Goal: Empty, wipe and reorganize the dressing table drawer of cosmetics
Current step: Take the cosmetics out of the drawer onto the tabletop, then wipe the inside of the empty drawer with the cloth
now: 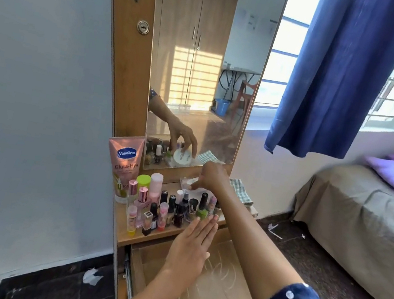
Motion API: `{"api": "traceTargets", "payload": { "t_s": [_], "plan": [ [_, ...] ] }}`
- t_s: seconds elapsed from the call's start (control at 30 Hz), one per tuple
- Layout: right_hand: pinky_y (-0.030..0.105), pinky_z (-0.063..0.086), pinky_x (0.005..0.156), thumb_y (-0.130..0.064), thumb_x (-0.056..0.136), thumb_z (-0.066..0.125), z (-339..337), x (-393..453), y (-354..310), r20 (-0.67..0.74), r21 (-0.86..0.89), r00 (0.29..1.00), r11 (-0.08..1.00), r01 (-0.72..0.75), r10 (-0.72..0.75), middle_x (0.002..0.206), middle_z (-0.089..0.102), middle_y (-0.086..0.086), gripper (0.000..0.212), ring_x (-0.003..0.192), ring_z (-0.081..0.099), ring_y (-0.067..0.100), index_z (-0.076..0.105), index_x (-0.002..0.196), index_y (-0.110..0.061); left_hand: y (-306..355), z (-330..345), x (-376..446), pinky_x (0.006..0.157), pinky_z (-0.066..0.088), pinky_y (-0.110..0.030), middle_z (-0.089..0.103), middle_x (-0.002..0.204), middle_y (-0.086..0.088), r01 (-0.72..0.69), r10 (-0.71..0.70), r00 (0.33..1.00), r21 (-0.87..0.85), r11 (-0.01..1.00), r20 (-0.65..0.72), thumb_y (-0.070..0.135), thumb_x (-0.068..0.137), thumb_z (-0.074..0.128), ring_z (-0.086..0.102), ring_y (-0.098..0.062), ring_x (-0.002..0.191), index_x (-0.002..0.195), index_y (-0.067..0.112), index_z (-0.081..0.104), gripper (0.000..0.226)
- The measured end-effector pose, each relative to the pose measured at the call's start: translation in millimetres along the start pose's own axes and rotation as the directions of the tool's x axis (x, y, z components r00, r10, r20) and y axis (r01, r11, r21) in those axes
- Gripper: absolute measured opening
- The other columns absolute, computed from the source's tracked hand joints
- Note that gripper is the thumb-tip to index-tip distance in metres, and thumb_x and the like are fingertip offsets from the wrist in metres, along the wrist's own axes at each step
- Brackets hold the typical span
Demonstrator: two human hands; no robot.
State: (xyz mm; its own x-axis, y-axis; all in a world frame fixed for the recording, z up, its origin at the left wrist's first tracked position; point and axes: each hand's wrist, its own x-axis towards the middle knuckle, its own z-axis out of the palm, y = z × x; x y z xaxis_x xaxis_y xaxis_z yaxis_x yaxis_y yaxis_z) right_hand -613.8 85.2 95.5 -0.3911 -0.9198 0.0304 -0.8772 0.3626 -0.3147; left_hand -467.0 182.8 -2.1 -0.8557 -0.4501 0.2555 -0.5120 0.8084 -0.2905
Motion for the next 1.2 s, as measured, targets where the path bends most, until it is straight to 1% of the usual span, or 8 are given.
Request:
{"api": "traceTargets", "payload": {
  "t_s": [0.13, 0.2, 0.3, 0.57, 0.67, 0.93, 1.13, 1.2],
  "plan": [
    [0.029, 0.043, 0.056, -0.032, 0.083, 0.072, -10.3, -1.5, 19.3, -0.071, 0.102, 0.997, 0.995, -0.018, 0.025, 0.077, 0.064, 0.007, 0.032, 0.069, 0.056, 0.020, 0.061, 0.069, -0.005, 1.6, 4.4, 6.8, 0.103, -0.028, -0.040, -0.033, 0.147, -0.011, -0.015, 0.013, 0.999, 0.061, 0.998, 0.033, 0.038, 0.103, 0.014, -0.037, -0.023, 0.131, 0.143, 0.003, -0.022, 0.064],
    [0.035, 0.050, 0.072, -0.023, 0.088, 0.064, -16.4, -10.5, 43.7, -0.209, 0.245, 0.974, 0.969, -0.030, 0.083, 0.091, 0.071, 0.014, 0.022, 0.082, 0.064, 0.027, 0.073, 0.089, -0.003, 1.0, 8.5, 10.2, 0.105, -0.026, -0.041, -0.032, 0.148, -0.011, -0.022, 0.017, 0.998, 0.084, 0.996, 0.053, 0.039, 0.103, 0.013, -0.034, -0.023, 0.133, 0.142, 0.003, -0.022, 0.064],
    [0.034, 0.047, 0.087, -0.010, 0.091, 0.055, -9.7, -31.0, 84.6, -0.316, 0.277, 0.942, 0.961, -0.025, 0.116, 0.109, 0.071, 0.015, 0.024, 0.104, 0.064, 0.030, 0.072, 0.108, -0.008, 2.1, 17.9, 14.2, 0.106, -0.025, -0.040, -0.033, 0.147, -0.012, -0.032, 0.023, 0.995, 0.082, 0.996, 0.101, 0.040, 0.103, 0.013, -0.036, -0.023, 0.132, 0.141, 0.004, -0.024, 0.065],
    [0.037, 0.024, 0.117, -0.018, 0.101, 0.037, 38.5, -49.8, 121.5, 0.058, 0.040, 0.996, 0.997, 0.059, -0.061, 0.154, 0.035, 0.007, 0.044, 0.143, 0.031, 0.022, 0.040, 0.145, -0.020, 6.2, 29.3, 21.4, 0.105, -0.026, -0.038, -0.033, 0.146, -0.011, -0.035, 0.021, 0.989, 0.095, 0.995, 0.144, 0.044, 0.102, 0.014, -0.036, -0.021, 0.130, 0.142, 0.006, -0.024, 0.067],
    [0.038, 0.017, 0.119, -0.029, 0.102, 0.034, 49.2, -54.4, 125.4, 0.016, -0.089, 0.998, 0.994, 0.066, -0.065, 0.158, 0.026, -0.001, 0.046, 0.146, 0.022, 0.016, 0.034, 0.148, -0.028, 6.7, 31.7, 23.2, 0.105, -0.025, -0.039, -0.035, 0.146, -0.012, -0.033, 0.018, 0.990, 0.106, 0.994, 0.138, 0.044, 0.102, 0.015, -0.035, -0.023, 0.131, 0.141, 0.005, -0.025, 0.068],
    [0.040, 0.039, 0.095, -0.042, 0.099, 0.036, 57.7, -77.5, 119.3, -0.210, -0.344, 0.975, 0.939, -0.003, -0.074, 0.132, 0.050, 0.007, 0.041, 0.121, 0.046, 0.029, 0.046, 0.138, -0.032, 4.2, 35.7, 23.4, 0.108, -0.021, -0.040, -0.036, 0.145, -0.012, -0.033, 0.020, 0.991, 0.099, 0.995, 0.135, 0.043, 0.102, 0.018, -0.034, -0.023, 0.133, 0.140, 0.004, -0.026, 0.070],
    [0.043, 0.035, 0.107, -0.033, 0.095, 0.054, 58.1, -72.3, 117.9, -0.149, -0.065, 0.988, 0.998, 0.026, -0.036, 0.133, 0.048, 0.015, 0.037, 0.128, 0.043, 0.033, 0.053, 0.122, -0.008, 3.3, 36.1, 24.3, 0.109, -0.021, -0.039, -0.036, 0.144, -0.011, -0.035, 0.023, 0.990, 0.088, 0.996, 0.140, 0.042, 0.102, 0.019, -0.034, -0.023, 0.132, 0.141, 0.004, -0.026, 0.070],
    [0.041, 0.039, 0.099, -0.029, 0.096, 0.053, 56.5, -73.2, 116.0, -0.097, 0.007, 0.995, 1.000, 0.002, -0.002, 0.131, 0.050, 0.017, 0.033, 0.123, 0.048, 0.034, 0.047, 0.121, -0.008, 3.0, 36.2, 24.5, 0.108, -0.022, -0.039, -0.036, 0.145, -0.011, -0.037, 0.025, 0.990, 0.080, 0.996, 0.142, 0.043, 0.102, 0.020, -0.034, -0.023, 0.132, 0.141, 0.005, -0.026, 0.071]
  ]
}}
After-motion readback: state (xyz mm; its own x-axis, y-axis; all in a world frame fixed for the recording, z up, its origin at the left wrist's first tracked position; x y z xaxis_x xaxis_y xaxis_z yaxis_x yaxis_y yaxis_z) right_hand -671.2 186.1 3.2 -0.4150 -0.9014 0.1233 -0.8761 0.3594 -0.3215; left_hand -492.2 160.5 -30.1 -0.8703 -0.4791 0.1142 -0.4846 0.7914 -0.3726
